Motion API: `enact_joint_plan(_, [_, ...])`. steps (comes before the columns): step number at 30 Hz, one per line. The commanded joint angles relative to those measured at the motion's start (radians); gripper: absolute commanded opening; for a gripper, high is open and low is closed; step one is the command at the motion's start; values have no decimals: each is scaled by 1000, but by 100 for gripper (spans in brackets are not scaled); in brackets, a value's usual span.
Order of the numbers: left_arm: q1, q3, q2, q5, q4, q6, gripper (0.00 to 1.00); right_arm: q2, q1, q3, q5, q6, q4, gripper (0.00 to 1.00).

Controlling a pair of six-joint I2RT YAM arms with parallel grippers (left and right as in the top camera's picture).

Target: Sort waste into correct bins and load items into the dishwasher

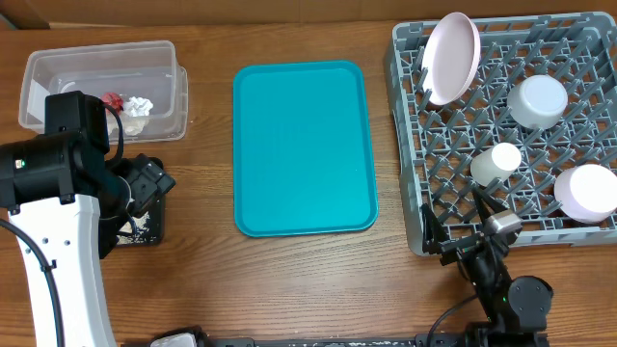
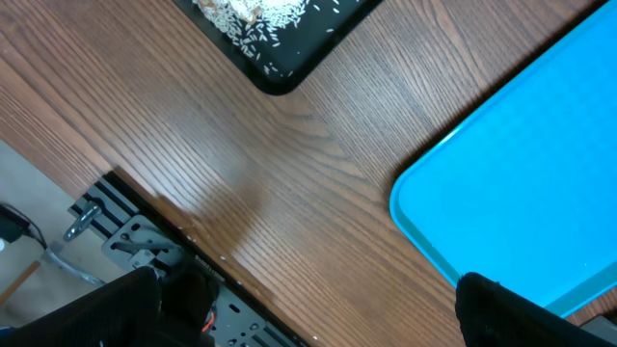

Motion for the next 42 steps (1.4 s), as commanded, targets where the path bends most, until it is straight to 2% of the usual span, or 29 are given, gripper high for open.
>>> enact_joint_plan(1, [0, -2, 5, -17, 0, -6, 100, -12, -9, -10, 95, -4, 8, 100])
enact_joint_plan(7, [0, -2, 5, -17, 0, -6, 100, -12, -9, -10, 237, -3, -41, 100])
enact_joint_plan(42, [0, -2, 5, -17, 5, -6, 100, -12, -7, -10, 236, -4, -40, 100])
